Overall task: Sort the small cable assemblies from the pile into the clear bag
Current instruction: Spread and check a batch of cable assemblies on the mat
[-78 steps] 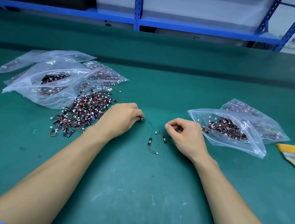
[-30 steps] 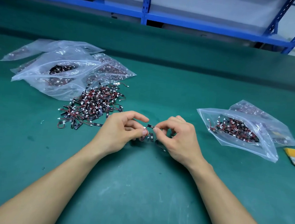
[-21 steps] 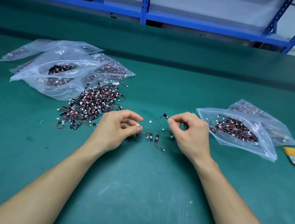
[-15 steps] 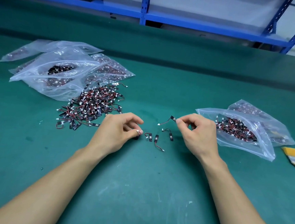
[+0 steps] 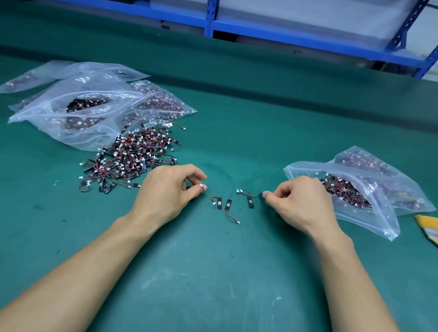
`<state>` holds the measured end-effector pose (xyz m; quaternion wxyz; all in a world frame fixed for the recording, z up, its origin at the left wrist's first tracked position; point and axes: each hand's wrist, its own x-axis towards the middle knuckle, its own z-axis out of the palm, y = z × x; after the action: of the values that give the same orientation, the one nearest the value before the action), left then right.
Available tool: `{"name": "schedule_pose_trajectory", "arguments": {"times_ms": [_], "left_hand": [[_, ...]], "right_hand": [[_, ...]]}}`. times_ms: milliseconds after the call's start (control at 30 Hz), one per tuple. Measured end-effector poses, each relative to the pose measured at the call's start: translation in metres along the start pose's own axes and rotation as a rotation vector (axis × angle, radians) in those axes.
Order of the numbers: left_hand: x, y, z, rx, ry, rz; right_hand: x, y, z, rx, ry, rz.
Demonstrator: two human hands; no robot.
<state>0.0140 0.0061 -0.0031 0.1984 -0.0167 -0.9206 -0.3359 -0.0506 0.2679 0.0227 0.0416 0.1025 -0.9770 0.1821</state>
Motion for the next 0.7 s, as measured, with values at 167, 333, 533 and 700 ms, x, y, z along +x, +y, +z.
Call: {"name": "schedule_pose_trajectory", "arguments": {"times_ms": [167,333,533,700], "left_hand": [[0.0002,0.0012,0.002,-0.024,-0.016,-0.038],[-0.0004,0.0006,-0.0014,-0.04,-0.036,-0.032],[-0.0026,0.0024,-0.0022,-0.099,-0.053,-0.017],[-0.0029,0.002,-0.0016,-0.124,-0.054,0.004]], "right_hand": [[-0.001,-0.0001,-0.0012,0.079,-0.062,-0.039],[-0.0014,-0.002,-0.0017,0.175,-0.001,-0.083],[0.0003,0.0005,0.0009,0.109,-0.111,-0.122],[0.0007,0.0003,0.0004,0.096,-0.116,-0.108]]}}
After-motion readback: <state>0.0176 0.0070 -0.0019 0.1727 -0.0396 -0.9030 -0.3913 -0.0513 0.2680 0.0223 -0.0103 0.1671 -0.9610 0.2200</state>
